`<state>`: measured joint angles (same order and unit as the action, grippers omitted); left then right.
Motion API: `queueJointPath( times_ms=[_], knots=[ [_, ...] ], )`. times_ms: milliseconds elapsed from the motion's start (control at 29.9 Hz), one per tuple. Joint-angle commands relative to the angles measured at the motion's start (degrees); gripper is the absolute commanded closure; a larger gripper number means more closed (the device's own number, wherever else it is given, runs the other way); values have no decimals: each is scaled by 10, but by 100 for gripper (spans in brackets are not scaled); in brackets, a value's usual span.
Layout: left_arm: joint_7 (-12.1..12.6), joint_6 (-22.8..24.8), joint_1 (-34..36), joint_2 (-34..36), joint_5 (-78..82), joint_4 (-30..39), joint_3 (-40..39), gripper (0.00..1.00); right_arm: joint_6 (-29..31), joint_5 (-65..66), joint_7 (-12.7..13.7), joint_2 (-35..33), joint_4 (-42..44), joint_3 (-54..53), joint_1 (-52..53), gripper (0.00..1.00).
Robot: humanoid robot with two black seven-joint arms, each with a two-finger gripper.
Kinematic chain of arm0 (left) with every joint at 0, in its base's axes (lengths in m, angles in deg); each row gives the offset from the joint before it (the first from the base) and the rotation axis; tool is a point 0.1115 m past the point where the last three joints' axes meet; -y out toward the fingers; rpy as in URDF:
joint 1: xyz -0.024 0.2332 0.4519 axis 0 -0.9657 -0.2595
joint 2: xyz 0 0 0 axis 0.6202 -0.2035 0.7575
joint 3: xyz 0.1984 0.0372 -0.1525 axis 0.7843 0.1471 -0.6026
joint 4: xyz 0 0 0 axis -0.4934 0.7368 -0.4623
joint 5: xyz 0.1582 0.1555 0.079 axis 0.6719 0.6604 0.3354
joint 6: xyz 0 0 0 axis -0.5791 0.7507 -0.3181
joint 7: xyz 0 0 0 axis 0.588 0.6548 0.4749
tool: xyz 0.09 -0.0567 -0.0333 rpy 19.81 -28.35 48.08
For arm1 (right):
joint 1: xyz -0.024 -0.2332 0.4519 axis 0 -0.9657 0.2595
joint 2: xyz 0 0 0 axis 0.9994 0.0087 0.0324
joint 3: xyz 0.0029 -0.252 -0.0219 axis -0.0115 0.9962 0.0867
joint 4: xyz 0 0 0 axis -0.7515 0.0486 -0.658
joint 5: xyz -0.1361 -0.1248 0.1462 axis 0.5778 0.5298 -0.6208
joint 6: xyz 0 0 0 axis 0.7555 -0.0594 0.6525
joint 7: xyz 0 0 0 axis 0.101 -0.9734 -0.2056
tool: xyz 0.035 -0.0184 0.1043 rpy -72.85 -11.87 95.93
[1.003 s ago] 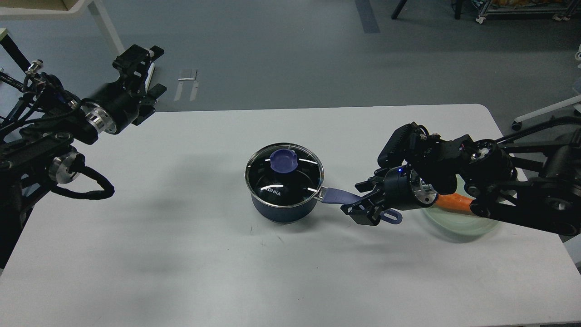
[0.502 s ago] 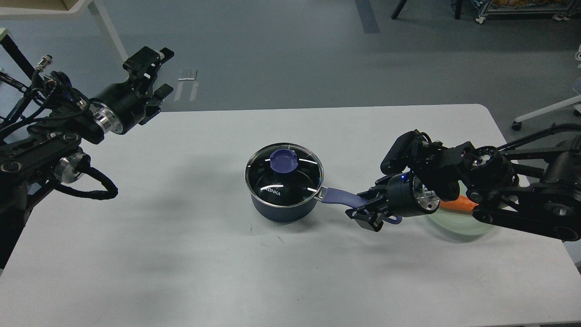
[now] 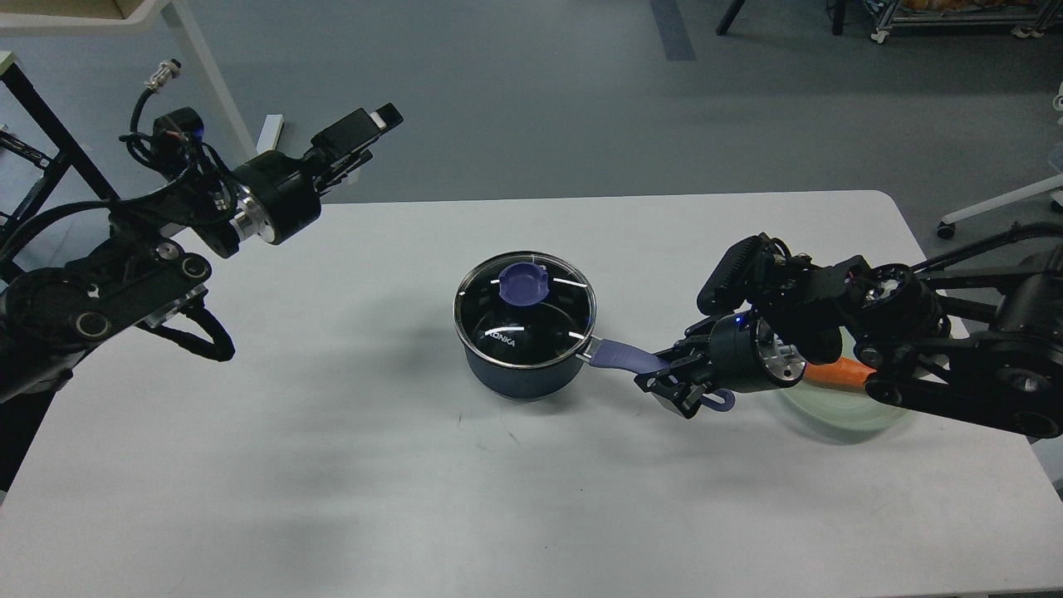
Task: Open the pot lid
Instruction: 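Move the left gripper over the pot and grasp the blue lid knob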
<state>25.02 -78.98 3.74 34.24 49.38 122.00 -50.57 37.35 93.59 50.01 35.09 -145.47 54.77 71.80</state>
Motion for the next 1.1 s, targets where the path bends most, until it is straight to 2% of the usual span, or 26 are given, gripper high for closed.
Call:
queueJointPath(
  times_ms=[0, 167, 234, 535, 669, 1070],
  knots=[
    [0, -2, 25, -23, 136, 0, 14, 1, 0, -2, 0, 3, 0, -1, 2, 79],
    [1, -33, 55, -59, 265, 1, 61, 2, 0, -2, -1, 3, 1, 0, 1, 79],
    [1, -55, 69, -62, 308, 1, 99, 5, 0, -2, -1, 3, 3, 0, -1, 79],
    [0, -114, 112, -81, 360, 7, 224, 6, 0, -3, -2, 2, 11, -1, -5, 79],
    [1, -135, 113, -87, 415, 6, 239, 6, 0, -3, -3, 3, 15, -2, -5, 79],
    [4, -136, 104, -127, 423, -4, 242, 6, 0, -3, -3, 4, 18, 1, -5, 78]
  ],
)
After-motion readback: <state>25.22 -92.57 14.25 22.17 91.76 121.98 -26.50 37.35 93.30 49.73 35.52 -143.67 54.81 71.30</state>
